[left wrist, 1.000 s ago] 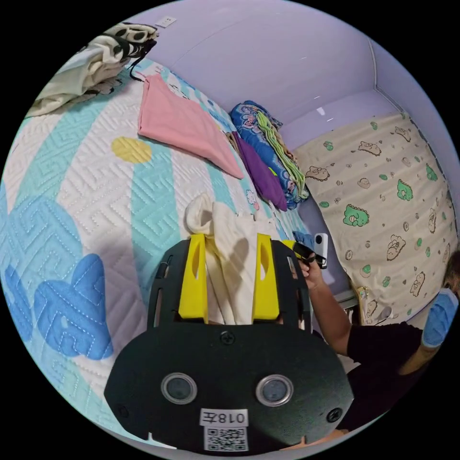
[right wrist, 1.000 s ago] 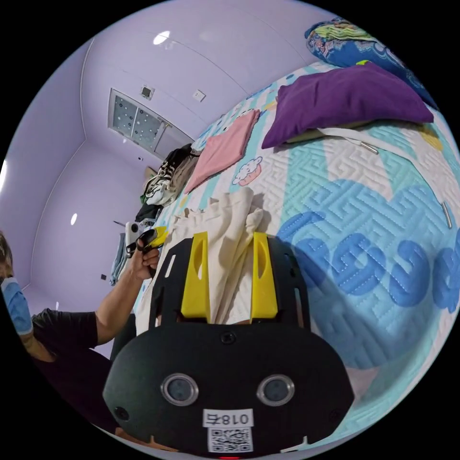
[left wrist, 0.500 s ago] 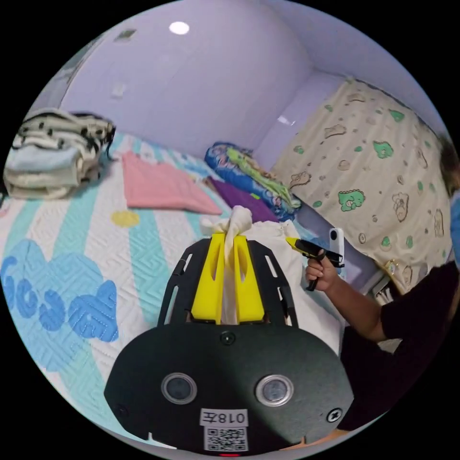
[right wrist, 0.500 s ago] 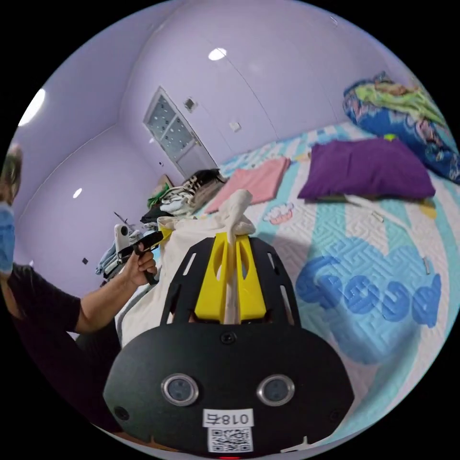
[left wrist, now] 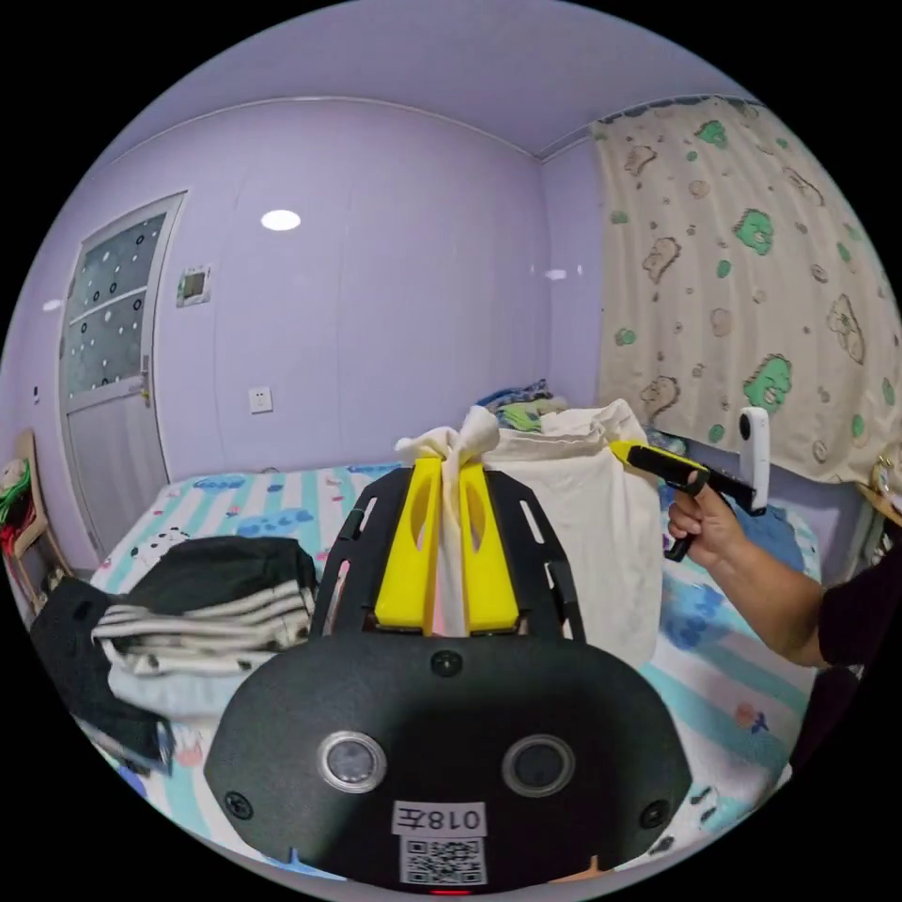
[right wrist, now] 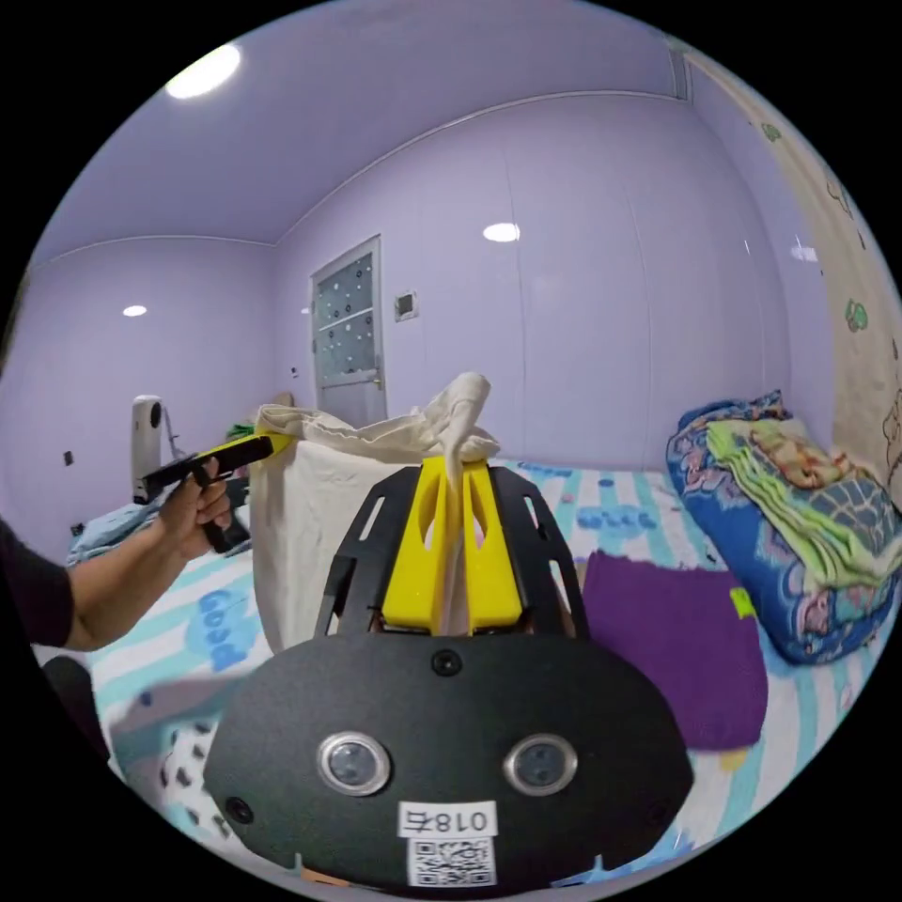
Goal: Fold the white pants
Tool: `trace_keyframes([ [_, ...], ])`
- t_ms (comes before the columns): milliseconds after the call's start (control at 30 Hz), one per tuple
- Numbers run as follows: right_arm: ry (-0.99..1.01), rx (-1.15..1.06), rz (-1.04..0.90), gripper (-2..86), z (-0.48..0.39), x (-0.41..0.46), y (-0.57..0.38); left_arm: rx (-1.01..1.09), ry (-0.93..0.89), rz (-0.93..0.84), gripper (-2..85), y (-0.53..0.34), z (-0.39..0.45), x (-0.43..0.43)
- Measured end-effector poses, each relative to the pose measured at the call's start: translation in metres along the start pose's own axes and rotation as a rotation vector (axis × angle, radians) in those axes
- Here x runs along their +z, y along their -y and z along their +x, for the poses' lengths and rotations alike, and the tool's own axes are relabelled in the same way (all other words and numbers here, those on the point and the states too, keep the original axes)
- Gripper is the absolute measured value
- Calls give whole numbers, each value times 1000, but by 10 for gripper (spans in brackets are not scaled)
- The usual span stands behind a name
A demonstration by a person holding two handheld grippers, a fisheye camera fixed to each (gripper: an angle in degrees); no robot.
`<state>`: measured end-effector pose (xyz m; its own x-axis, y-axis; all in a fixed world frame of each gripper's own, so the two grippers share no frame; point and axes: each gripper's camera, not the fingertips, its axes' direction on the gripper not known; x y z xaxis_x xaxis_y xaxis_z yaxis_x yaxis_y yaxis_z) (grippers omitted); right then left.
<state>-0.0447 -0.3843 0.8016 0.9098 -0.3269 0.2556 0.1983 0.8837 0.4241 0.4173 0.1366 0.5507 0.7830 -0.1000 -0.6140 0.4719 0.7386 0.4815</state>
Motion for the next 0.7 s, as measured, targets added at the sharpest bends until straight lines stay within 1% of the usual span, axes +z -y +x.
trace_keyframes([
  [33, -39, 13, -78, 40, 12, 57, 15, -1, 23, -32, 41, 11, -13, 24],
  [67, -54, 39, -139, 53, 21, 86, 18, -65, 46, -165, 60, 23, -46, 80],
  [100, -86, 117, -268, 79, 38, 140, 13, -168, 58, -305, 89, 18, -81, 127],
  [133, -133, 179, -394, 91, 49, 177, -3, -234, 78, -351, 97, 9, -96, 142],
  [167, -167, 208, -416, 96, 53, 184, -13, -374, 101, -354, 113, -14, -120, 148],
  [200, -205, 258, -325, 89, 54, 175, -33, -477, 93, -248, 113, -40, -132, 134],
  [233, -209, 251, -221, 85, 49, 157, -52, -504, 84, -197, 112, -52, -133, 126],
  [267, -201, 215, -203, 84, 43, 150, -61, -500, 61, -144, 111, -71, -129, 111],
  [300, -189, 130, -222, 82, 31, 139, -79, -436, 30, -138, 109, -84, -116, 100],
  [333, -160, 60, -242, 79, 19, 126, -99, -394, 13, -151, 107, -90, -106, 95],
  [400, -91, -31, -270, 66, 1, 104, -126, -235, -30, -197, 94, -114, -63, 80],
  [467, -69, -104, -304, 57, -15, 88, -150, -116, -48, -236, 79, -128, -29, 76],
  [500, -70, -152, -333, 45, -23, 83, -164, -49, -57, -291, 75, -136, -10, 81],
  [533, -98, -198, -408, 38, -28, 86, -178, -29, -53, -338, 73, -140, -4, 86],
  [567, -113, -210, -466, 37, -28, 90, -185, -21, -38, -468, 73, -148, 4, 101],
  [600, -121, -212, -592, 35, -26, 98, -196, -40, -22, -587, 75, -155, 3, 114],
  [633, -130, -192, -630, 34, -22, 93, -201, -51, -20, -613, 77, -156, 2, 116],
  [667, -145, -173, -606, 31, -20, 86, -201, -79, -6, -623, 77, -154, -2, 112],
  [700, -178, -129, -531, 25, -16, 62, -197, -90, 33, -610, 75, -147, -2, 101],
])
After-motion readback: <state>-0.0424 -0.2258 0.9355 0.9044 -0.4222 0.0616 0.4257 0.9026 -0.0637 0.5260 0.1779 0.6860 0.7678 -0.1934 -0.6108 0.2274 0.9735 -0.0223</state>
